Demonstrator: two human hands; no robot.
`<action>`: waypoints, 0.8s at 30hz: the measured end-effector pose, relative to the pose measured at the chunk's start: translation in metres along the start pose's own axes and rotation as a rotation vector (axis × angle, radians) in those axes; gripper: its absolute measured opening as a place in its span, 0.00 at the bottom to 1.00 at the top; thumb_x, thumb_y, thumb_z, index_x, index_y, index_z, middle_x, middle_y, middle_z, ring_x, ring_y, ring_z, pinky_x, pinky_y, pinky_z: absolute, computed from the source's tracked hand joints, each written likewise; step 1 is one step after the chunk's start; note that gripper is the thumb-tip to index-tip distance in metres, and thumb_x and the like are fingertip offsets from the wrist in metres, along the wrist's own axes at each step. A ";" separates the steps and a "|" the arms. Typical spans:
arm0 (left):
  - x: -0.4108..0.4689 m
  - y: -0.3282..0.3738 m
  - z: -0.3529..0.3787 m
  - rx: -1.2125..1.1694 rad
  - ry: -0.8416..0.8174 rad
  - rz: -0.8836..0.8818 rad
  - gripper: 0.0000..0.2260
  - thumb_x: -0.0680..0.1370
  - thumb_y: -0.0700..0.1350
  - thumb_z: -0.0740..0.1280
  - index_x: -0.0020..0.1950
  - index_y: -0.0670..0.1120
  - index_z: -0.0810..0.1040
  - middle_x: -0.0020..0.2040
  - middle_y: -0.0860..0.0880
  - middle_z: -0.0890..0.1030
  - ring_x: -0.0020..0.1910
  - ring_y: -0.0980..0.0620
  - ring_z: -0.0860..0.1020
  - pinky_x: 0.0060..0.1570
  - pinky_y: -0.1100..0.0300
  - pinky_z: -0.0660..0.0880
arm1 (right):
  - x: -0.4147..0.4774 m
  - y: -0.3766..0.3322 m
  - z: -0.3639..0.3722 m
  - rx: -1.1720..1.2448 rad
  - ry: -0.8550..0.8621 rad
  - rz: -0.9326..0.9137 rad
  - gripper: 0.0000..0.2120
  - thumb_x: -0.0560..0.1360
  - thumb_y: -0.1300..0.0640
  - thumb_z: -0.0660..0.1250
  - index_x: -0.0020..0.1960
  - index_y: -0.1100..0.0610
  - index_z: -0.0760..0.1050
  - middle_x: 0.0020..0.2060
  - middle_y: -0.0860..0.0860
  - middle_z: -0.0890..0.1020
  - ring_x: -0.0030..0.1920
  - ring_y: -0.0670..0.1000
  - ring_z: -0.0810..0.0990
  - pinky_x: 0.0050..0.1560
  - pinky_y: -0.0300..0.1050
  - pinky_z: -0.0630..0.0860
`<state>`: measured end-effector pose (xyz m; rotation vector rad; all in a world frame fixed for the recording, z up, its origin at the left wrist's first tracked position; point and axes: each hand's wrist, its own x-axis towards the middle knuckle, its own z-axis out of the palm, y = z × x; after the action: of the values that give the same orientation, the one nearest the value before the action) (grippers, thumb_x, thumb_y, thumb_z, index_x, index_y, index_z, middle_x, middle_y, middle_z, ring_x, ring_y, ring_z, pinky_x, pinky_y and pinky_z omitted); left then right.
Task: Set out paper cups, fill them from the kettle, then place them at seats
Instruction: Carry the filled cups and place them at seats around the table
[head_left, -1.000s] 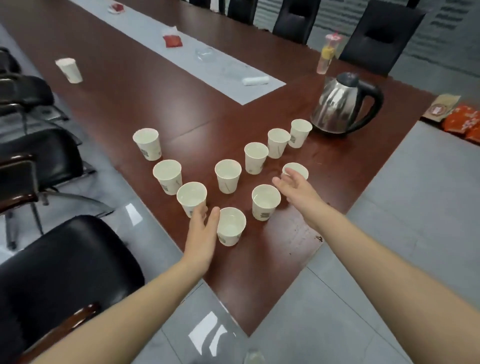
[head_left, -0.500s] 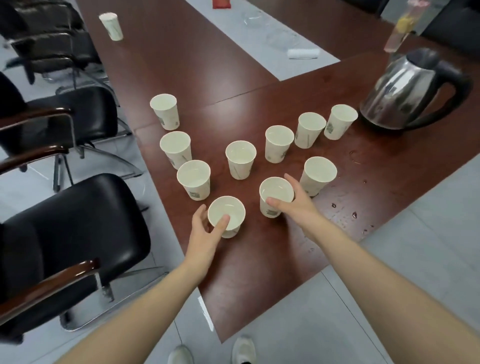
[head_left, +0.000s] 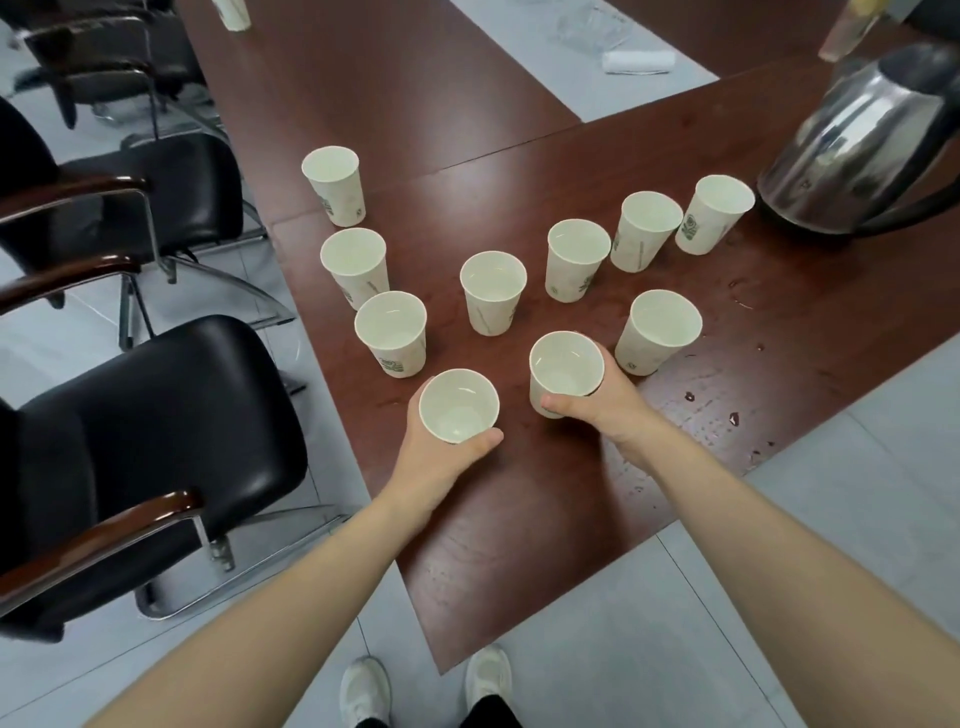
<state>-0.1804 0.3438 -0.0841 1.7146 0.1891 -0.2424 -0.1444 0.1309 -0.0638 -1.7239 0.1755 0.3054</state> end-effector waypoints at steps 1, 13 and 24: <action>0.000 0.000 -0.001 0.013 0.001 0.005 0.44 0.58 0.59 0.81 0.67 0.43 0.67 0.61 0.40 0.76 0.62 0.41 0.74 0.65 0.39 0.69 | 0.000 0.000 0.001 0.000 0.004 -0.005 0.43 0.54 0.53 0.80 0.66 0.54 0.68 0.58 0.50 0.79 0.59 0.47 0.77 0.51 0.35 0.75; -0.004 0.002 0.003 -0.017 0.074 0.019 0.42 0.58 0.55 0.79 0.68 0.47 0.67 0.63 0.50 0.76 0.63 0.54 0.74 0.67 0.50 0.69 | 0.002 0.004 0.002 0.039 0.011 -0.041 0.30 0.61 0.66 0.79 0.58 0.52 0.73 0.51 0.48 0.81 0.51 0.42 0.79 0.45 0.32 0.75; -0.004 -0.001 0.002 -0.085 0.098 0.030 0.40 0.59 0.55 0.81 0.66 0.50 0.67 0.60 0.46 0.77 0.60 0.47 0.76 0.60 0.36 0.72 | -0.001 0.009 0.011 0.059 0.099 -0.034 0.36 0.57 0.58 0.80 0.62 0.52 0.72 0.55 0.46 0.81 0.56 0.44 0.78 0.55 0.38 0.75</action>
<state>-0.1846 0.3418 -0.0848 1.6450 0.2424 -0.1272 -0.1490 0.1399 -0.0734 -1.6827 0.2247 0.1880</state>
